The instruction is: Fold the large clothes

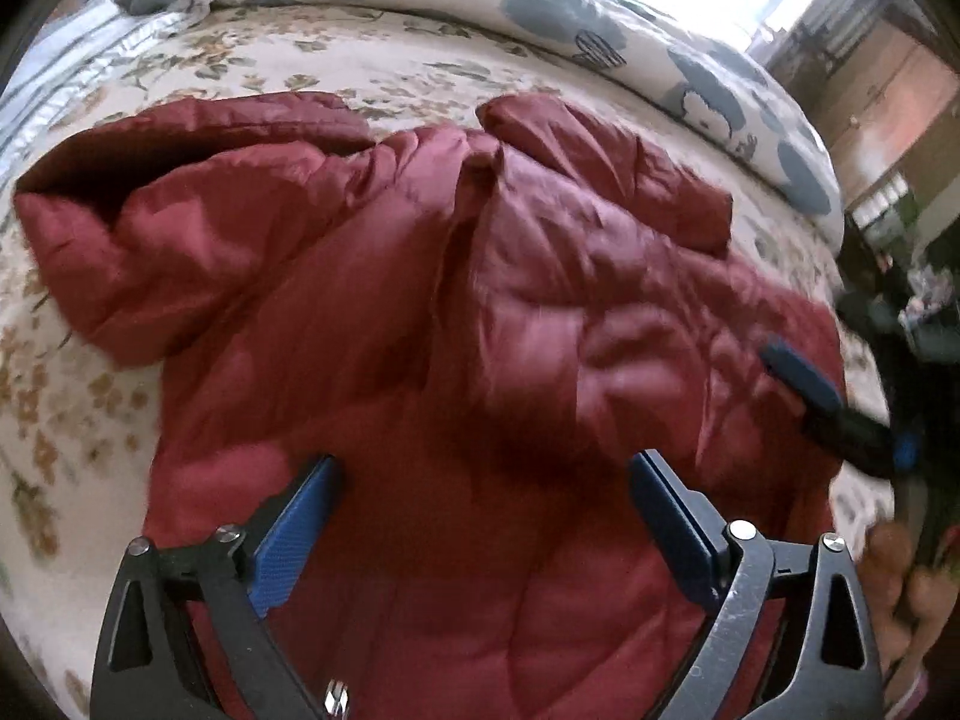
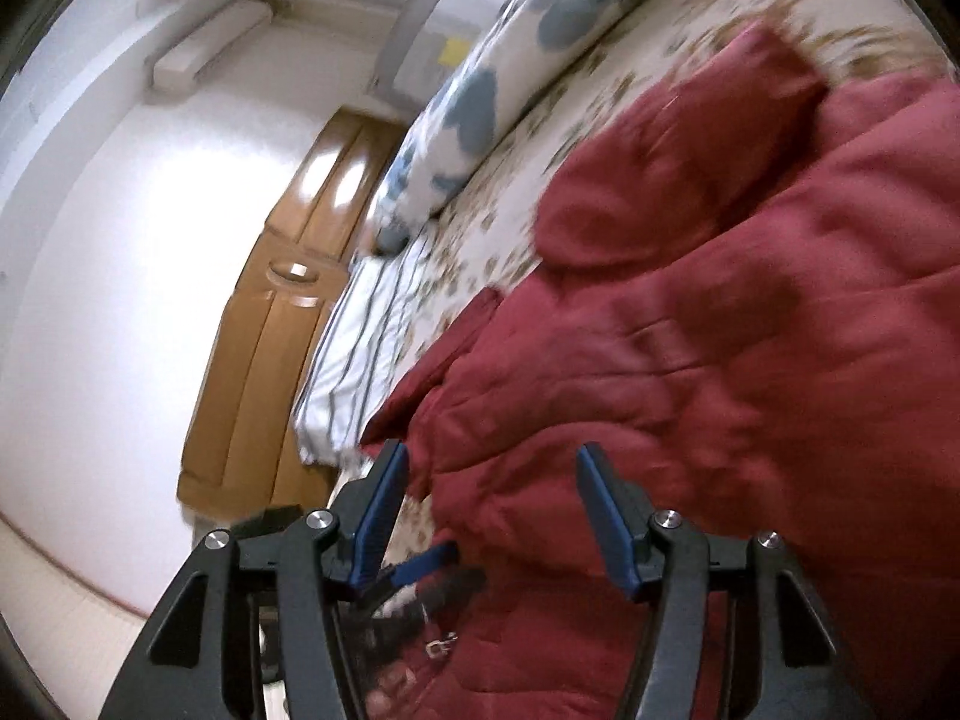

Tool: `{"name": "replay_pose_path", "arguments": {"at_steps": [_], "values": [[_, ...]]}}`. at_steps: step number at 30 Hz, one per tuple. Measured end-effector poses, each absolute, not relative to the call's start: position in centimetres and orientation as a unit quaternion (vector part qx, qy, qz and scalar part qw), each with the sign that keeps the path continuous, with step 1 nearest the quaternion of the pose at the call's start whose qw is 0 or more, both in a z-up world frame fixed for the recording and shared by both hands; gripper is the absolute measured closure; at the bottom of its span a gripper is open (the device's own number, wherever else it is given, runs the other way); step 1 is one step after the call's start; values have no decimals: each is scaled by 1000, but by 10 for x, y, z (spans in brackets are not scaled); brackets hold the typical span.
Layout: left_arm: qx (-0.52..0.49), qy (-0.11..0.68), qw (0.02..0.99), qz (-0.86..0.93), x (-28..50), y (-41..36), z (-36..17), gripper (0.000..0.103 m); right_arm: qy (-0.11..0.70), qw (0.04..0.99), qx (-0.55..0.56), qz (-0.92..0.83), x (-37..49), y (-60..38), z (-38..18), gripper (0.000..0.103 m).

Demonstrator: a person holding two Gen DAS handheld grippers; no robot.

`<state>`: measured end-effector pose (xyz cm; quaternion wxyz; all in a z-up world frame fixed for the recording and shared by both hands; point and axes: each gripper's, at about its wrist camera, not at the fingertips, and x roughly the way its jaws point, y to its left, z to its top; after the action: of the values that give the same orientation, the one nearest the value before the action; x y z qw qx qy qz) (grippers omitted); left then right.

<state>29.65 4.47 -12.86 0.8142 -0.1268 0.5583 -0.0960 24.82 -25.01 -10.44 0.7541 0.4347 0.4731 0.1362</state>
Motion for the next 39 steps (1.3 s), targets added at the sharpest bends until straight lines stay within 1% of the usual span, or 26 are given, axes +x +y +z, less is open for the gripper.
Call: {"name": "replay_pose_path", "arguments": {"at_steps": [1, 3, 4, 5, 6, 7, 10, 13, 17, 18, 22, 24, 29, 32, 36, 39], "values": [[-133, 555, 816, -94, 304, 46, -130, 13, 467, 759, 436, 124, 243, -259, -101, 43], [-141, 548, 819, -92, 318, 45, -135, 32, 455, 771, 433, 99, 233, -275, -93, 43], [-142, 547, 819, -97, 325, 45, -138, 59, 452, 776, 431, 88, 229, -282, -90, 43], [-147, 551, 815, -107, 328, 43, -142, 71, 447, 784, 426, 72, 222, -291, -84, 43], [-154, 551, 812, -116, 330, 43, -143, 78, 443, 790, 420, 60, 218, -297, -80, 43], [-156, 546, 815, -117, 329, 44, -142, 79, 439, 797, 412, 45, 213, -303, -75, 43], [-132, 528, 833, -102, 319, 52, -135, 81, 436, 820, 372, 2, 202, -320, -60, 43], [-125, 522, 839, -85, 311, 70, -135, 80, 451, 832, 322, -28, 199, -326, -54, 43], [-112, 533, 833, -96, 312, 72, -143, 79, 488, 837, 243, -52, 209, -314, -64, 43], [-104, 532, 835, -95, 313, 69, -143, 78, 498, 836, 224, -55, 212, -309, -69, 43], [-81, 515, 849, -82, 309, 64, -121, 65, 546, 822, 142, -74, 213, -290, -101, 43], [-78, 493, 864, -73, 292, 63, -97, 64, 557, 818, 119, -82, 211, -286, -112, 43], [-77, 442, 892, -54, 267, 67, -62, 64, 566, 813, 98, -98, 208, -288, -128, 43], [-86, 430, 894, -92, 259, 54, -53, 64, 566, 812, 95, -103, 207, -288, -132, 43], [-55, 440, 888, -122, 268, 13, -68, 64, 568, 813, 79, -106, 206, -282, -133, 42], [-25, 471, 874, -121, 293, -11, -100, 64, 565, 814, 84, -104, 205, -284, -133, 41]]}}
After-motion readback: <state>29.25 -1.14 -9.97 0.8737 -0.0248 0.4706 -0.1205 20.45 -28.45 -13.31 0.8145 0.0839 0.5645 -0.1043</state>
